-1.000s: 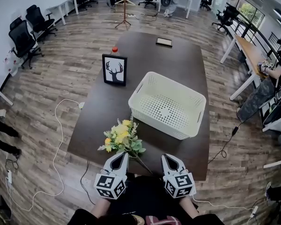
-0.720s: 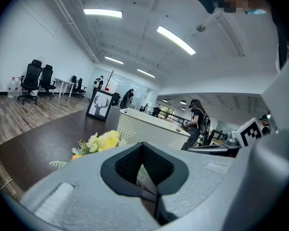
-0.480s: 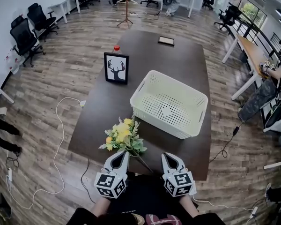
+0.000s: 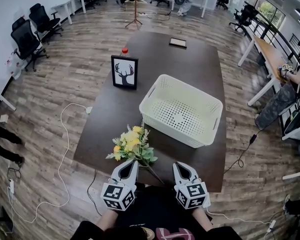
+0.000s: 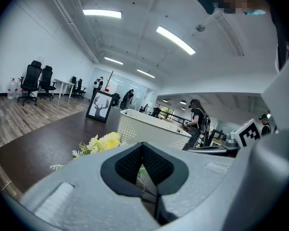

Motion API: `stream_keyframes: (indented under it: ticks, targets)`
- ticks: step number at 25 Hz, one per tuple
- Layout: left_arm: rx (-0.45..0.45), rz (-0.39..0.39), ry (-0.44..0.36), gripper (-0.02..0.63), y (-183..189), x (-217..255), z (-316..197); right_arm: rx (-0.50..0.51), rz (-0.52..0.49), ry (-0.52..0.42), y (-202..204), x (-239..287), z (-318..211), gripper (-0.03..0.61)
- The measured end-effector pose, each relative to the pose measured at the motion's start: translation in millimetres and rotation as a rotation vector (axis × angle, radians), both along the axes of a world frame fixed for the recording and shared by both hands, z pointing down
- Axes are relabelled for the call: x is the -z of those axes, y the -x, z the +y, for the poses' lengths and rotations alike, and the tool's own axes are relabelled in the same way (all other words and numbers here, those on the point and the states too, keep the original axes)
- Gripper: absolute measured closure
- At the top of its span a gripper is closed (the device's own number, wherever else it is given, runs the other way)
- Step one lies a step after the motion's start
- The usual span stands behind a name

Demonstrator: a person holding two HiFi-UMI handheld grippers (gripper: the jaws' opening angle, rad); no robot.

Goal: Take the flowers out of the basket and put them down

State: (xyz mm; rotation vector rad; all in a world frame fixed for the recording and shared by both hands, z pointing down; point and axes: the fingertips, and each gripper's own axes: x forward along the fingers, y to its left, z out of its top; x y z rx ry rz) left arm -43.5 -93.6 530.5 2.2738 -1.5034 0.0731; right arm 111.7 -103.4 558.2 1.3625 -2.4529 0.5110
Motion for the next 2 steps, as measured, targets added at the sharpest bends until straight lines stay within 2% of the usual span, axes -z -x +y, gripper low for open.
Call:
stream_keyframes:
  ticks: [2]
  targets:
    - [0.003,0.000,0.000,0.606,0.6,-0.1,-0.4,0.002,0.000,-0.001,0.4,0.0,-0.3,0.571]
